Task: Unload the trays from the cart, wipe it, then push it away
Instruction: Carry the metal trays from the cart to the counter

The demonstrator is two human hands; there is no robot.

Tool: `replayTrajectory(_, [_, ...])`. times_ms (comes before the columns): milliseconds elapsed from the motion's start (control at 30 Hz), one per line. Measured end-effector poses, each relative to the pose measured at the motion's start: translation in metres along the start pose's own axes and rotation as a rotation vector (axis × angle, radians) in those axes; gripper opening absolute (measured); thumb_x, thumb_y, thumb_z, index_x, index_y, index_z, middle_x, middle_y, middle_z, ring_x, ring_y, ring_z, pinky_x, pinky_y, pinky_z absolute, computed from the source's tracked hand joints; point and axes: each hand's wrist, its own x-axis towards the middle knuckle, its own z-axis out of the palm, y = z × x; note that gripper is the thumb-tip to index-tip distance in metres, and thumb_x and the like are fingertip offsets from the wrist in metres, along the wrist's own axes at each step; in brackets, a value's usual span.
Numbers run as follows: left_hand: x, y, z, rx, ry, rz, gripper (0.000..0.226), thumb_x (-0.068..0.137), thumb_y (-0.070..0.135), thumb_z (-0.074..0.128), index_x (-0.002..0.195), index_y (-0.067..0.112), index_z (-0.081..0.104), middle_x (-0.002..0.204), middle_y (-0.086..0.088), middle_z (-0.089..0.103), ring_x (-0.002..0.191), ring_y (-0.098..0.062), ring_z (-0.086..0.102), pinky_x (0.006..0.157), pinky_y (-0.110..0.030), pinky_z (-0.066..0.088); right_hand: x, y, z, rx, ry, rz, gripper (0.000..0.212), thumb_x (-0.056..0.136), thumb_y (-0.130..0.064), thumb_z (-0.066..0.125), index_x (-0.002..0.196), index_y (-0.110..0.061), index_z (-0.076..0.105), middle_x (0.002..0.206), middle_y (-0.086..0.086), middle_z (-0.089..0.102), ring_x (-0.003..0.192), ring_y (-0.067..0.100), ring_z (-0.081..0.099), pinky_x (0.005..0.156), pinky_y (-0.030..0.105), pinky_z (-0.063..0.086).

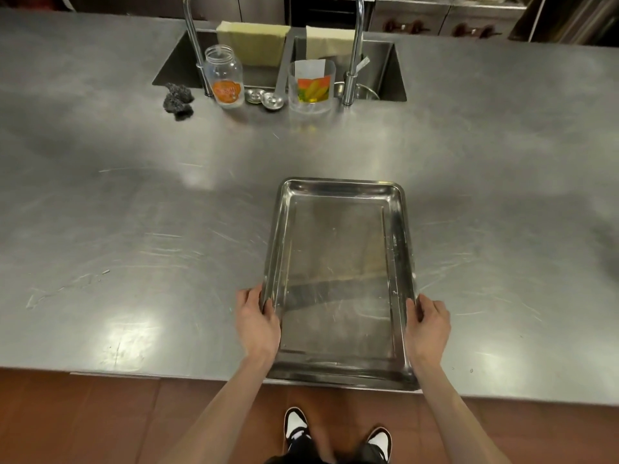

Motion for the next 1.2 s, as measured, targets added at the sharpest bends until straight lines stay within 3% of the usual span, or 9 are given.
replayTrajectory(67, [-0.003, -0.003, 0.003, -0.002, -0.002, -0.011, 0.032, 0.095, -0.009, 0.066, 0.125, 0.001, 0.071, 0.112, 0.001, 0.054, 0.081, -0.011, 0.059, 0.077, -0.005, 0.043, -0.003, 0.005, 0.001, -0.008, -0.009, 0.006, 0.018, 0.102, -0.012, 0.064, 0.102, 0.005, 0.072, 0.087, 0.008, 0.053, 0.087, 0.035, 0.055, 0.080, 0.041, 0.046])
replayTrajectory(267, [-0.002, -0.006, 0.004, 0.014, -0.030, -0.006, 0.034, 0.097, -0.005, 0.065, 0.130, 0.002, 0.069, 0.117, -0.001, 0.057, 0.094, -0.017, 0.062, 0.090, -0.024, 0.047, -0.008, 0.008, 0.004, 0.010, -0.015, 0.043, 0.021, 0.101, -0.010, 0.065, 0.115, 0.004, 0.073, 0.093, 0.007, 0.047, 0.092, 0.025, 0.045, 0.082, 0.030, 0.039])
replayTrajectory(433, [-0.002, -0.006, 0.005, 0.003, -0.029, -0.018, 0.033, 0.098, -0.006, 0.064, 0.130, 0.001, 0.070, 0.113, 0.004, 0.053, 0.089, -0.014, 0.059, 0.084, -0.011, 0.040, -0.008, 0.010, 0.005, 0.098, -0.036, 0.077, 0.022, 0.103, -0.009, 0.063, 0.117, 0.006, 0.069, 0.098, 0.008, 0.048, 0.081, 0.002, 0.036, 0.075, 0.007, 0.033])
replayTrajectory(567, [-0.003, -0.008, 0.006, -0.021, -0.046, -0.025, 0.037, 0.099, -0.006, 0.062, 0.136, -0.001, 0.067, 0.113, 0.000, 0.054, 0.089, -0.016, 0.059, 0.084, -0.005, 0.039, -0.008, 0.016, 0.006, 0.068, -0.064, 0.045, 0.026, 0.105, -0.016, 0.060, 0.123, 0.001, 0.068, 0.104, 0.011, 0.051, 0.091, 0.018, 0.046, 0.082, 0.018, 0.034])
replayTrajectory(667, [-0.003, -0.008, 0.006, -0.041, -0.058, -0.043, 0.040, 0.100, -0.004, 0.062, 0.140, 0.001, 0.065, 0.116, -0.001, 0.055, 0.092, -0.017, 0.060, 0.089, -0.013, 0.043, -0.008, 0.015, 0.006, 0.120, -0.064, 0.068, 0.027, 0.105, -0.016, 0.059, 0.121, 0.004, 0.067, 0.100, 0.006, 0.049, 0.087, 0.008, 0.048, 0.080, 0.016, 0.039])
replayTrajectory(767, [-0.004, -0.009, 0.007, -0.066, -0.060, -0.068, 0.041, 0.101, -0.003, 0.063, 0.142, 0.000, 0.063, 0.118, -0.003, 0.057, 0.095, -0.018, 0.062, 0.094, -0.018, 0.045, -0.008, 0.016, 0.005, 0.038, -0.067, 0.010, 0.028, 0.105, -0.017, 0.059, 0.126, 0.000, 0.067, 0.102, 0.005, 0.051, 0.089, 0.017, 0.050, 0.081, 0.024, 0.041])
replayTrajectory(1000, [-0.002, -0.009, 0.005, -0.086, -0.085, -0.111, 0.042, 0.100, -0.001, 0.065, 0.142, 0.002, 0.064, 0.118, 0.002, 0.055, 0.097, -0.016, 0.061, 0.100, -0.023, 0.051, -0.007, 0.019, 0.008, -0.003, -0.059, 0.016, 0.032, 0.105, -0.020, 0.061, 0.130, -0.002, 0.067, 0.100, 0.000, 0.049, 0.086, 0.017, 0.051, 0.079, 0.027, 0.043])
replayTrajectory(1133, [0.001, -0.008, 0.001, -0.079, -0.129, -0.128, 0.038, 0.103, 0.013, 0.065, 0.141, 0.007, 0.064, 0.125, -0.004, 0.060, 0.100, -0.021, 0.065, 0.097, -0.029, 0.052, -0.005, 0.017, 0.005, 0.011, -0.056, 0.027, 0.033, 0.107, -0.027, 0.055, 0.128, -0.007, 0.069, 0.108, 0.004, 0.058, 0.100, 0.024, 0.058, 0.084, 0.034, 0.050])
replayTrajectory(1200, [0.001, -0.003, -0.004, -0.112, -0.147, -0.132, 0.042, 0.106, 0.025, 0.061, 0.145, 0.010, 0.060, 0.134, -0.008, 0.061, 0.114, -0.026, 0.066, 0.103, -0.037, 0.052, -0.006, 0.008, 0.001, 0.059, -0.042, 0.006, 0.039, 0.110, -0.032, 0.046, 0.132, -0.008, 0.066, 0.120, 0.010, 0.063, 0.112, 0.030, 0.060, 0.093, 0.043, 0.052])
